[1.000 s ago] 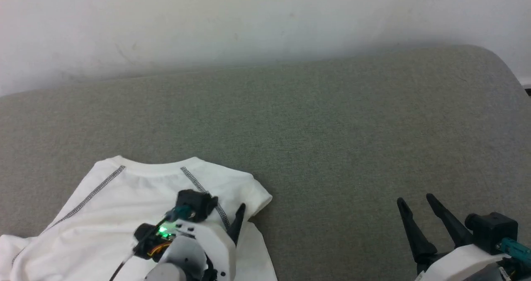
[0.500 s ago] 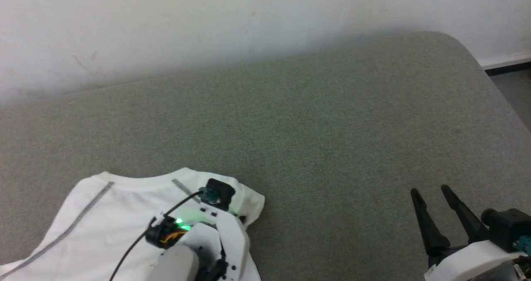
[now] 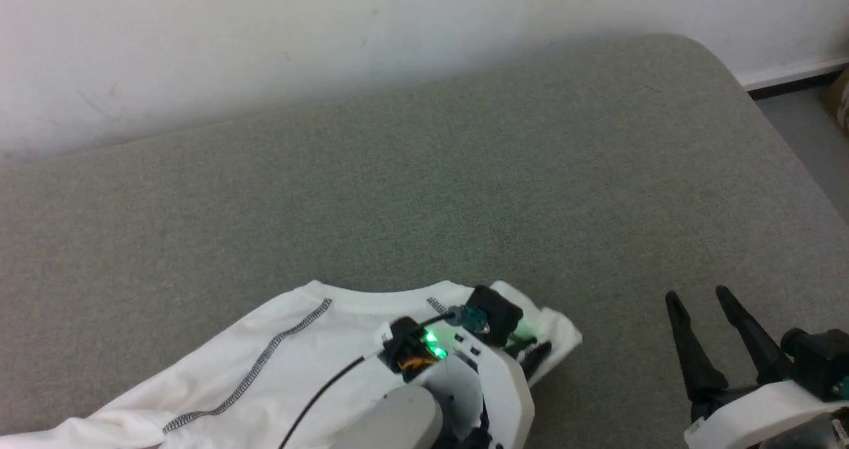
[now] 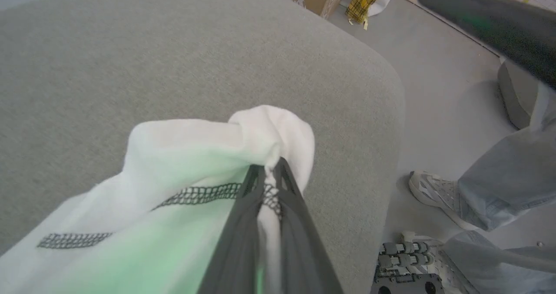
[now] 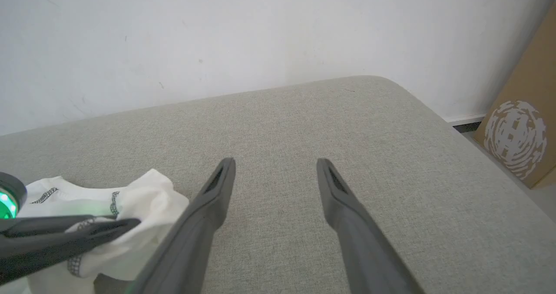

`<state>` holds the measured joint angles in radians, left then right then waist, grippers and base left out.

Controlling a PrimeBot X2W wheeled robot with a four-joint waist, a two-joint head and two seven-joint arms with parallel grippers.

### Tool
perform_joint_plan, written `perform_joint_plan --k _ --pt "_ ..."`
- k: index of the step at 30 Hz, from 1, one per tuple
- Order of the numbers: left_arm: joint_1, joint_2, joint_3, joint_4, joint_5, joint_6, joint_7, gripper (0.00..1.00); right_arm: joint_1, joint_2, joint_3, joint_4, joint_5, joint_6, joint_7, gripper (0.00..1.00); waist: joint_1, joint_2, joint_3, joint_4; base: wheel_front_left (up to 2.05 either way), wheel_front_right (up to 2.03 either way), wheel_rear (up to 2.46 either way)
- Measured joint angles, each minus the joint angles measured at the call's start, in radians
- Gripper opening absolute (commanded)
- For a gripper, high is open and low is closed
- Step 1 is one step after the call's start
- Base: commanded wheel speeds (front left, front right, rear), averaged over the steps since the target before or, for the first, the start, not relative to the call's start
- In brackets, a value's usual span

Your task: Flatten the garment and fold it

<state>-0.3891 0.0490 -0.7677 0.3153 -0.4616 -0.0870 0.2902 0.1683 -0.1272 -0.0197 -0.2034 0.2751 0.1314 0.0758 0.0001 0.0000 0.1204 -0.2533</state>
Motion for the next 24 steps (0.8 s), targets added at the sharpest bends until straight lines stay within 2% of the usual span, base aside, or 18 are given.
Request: perform_joint_plan --k 1,2,3,7,12,17,24 --pt "0.001 0.000 -0.027 0.028 -0.025 0.007 0.000 0.07 -0.002 0.000 0.004 0.002 0.002 0.000 0.000 1.00 0.0001 0.0000 0.007 -0.003 0.00 0.00 0.00" --pt "0.004 0.002 -0.048 0.053 -0.044 0.016 -0.004 0.89 -0.005 0.000 0.007 0.004 0.005 0.000 -0.001 1.00 0.0001 0.0000 0.013 -0.005 0.00 0.00 0.00" --pt "0.005 0.002 -0.067 0.068 -0.056 0.025 -0.020 1.00 -0.006 -0.001 0.009 0.006 0.007 0.000 -0.005 1.00 0.0000 0.0000 0.018 -0.007 0.00 0.00 0.00" --pt "0.011 0.002 -0.110 0.074 -0.075 0.058 -0.153 1.00 -0.006 -0.002 0.009 0.019 0.008 0.000 -0.010 1.00 0.0000 0.0000 0.022 -0.006 0.00 0.00 0.00" --pt "0.025 0.000 -0.097 0.015 -0.072 0.112 -0.353 1.00 -0.004 -0.003 0.009 0.023 0.006 0.000 -0.009 1.00 0.0000 0.0000 -0.004 0.010 0.00 0.00 0.00" --pt "0.065 0.029 0.008 -0.048 -0.067 0.174 -0.510 1.00 0.006 -0.006 0.003 0.018 0.003 0.000 -0.005 1.00 -0.0001 0.0000 -0.037 0.037 0.00 0.00 0.00" --pt "0.152 0.116 0.232 -0.172 -0.045 0.260 -0.547 1.00 0.024 -0.007 -0.005 0.007 -0.003 0.000 0.010 1.00 -0.0001 0.0000 -0.073 0.083 0.00 0.00 0.00"
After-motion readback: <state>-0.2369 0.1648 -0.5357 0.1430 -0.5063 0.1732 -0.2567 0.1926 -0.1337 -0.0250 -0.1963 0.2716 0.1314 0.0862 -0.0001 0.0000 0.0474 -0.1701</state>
